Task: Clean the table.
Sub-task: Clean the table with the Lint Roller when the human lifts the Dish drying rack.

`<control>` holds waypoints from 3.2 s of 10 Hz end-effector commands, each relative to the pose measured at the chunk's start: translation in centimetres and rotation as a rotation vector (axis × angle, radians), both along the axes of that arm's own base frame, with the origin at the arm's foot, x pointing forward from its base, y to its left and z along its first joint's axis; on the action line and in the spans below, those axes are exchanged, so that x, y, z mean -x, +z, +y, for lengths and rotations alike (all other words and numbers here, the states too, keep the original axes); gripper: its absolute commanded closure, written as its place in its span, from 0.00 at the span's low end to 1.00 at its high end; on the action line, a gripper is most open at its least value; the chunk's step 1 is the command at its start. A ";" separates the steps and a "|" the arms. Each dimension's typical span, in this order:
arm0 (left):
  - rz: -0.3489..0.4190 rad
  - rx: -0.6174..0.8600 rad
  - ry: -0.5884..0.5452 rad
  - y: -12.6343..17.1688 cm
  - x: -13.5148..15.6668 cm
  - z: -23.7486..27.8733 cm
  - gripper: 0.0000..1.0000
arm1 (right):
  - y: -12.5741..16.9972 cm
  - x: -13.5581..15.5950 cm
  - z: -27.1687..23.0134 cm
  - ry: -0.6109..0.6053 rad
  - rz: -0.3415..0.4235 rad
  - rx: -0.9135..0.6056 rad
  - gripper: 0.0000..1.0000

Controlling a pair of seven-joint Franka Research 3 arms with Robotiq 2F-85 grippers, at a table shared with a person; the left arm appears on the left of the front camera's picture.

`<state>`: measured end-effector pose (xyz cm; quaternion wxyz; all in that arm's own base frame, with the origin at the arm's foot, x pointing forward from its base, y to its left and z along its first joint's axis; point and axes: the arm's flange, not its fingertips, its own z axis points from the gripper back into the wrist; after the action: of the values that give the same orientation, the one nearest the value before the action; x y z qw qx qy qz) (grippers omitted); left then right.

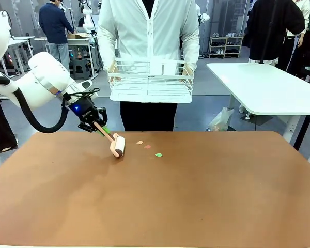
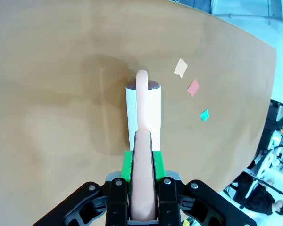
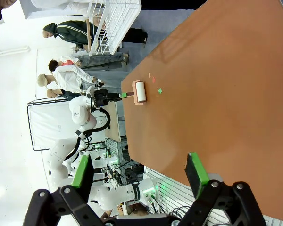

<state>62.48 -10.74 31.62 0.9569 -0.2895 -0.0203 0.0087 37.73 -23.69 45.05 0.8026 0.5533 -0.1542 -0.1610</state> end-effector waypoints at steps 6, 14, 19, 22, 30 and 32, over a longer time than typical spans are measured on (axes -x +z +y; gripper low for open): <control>0.047 0.079 -0.115 -5.3 -0.8 -8.5 0.79 | 0.3 0.1 0.1 0.001 -0.005 -0.012 0.00; 0.151 0.100 -0.126 -9.0 -1.1 -17.5 0.79 | 0.3 0.1 0.1 0.001 -0.005 -0.012 0.00; 0.135 0.137 -0.138 -5.8 -0.7 -19.3 0.79 | 0.3 0.1 0.1 0.001 -0.005 -0.012 0.00; 0.091 0.204 -0.086 -0.2 -1.1 -18.3 0.79 | 0.3 0.1 0.1 0.001 -0.005 -0.012 0.00; 0.029 -0.007 -0.038 15.5 4.9 -7.2 0.79 | 0.3 0.1 0.1 0.001 -0.005 -0.012 0.00; -0.019 -0.204 0.034 18.9 6.8 2.0 0.79 | 0.3 0.1 0.1 0.001 -0.005 -0.012 0.00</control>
<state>57.64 -12.29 48.82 0.9702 -0.2406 -0.0296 0.0021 37.70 -23.74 45.06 0.8026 0.5531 -0.1546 -0.1615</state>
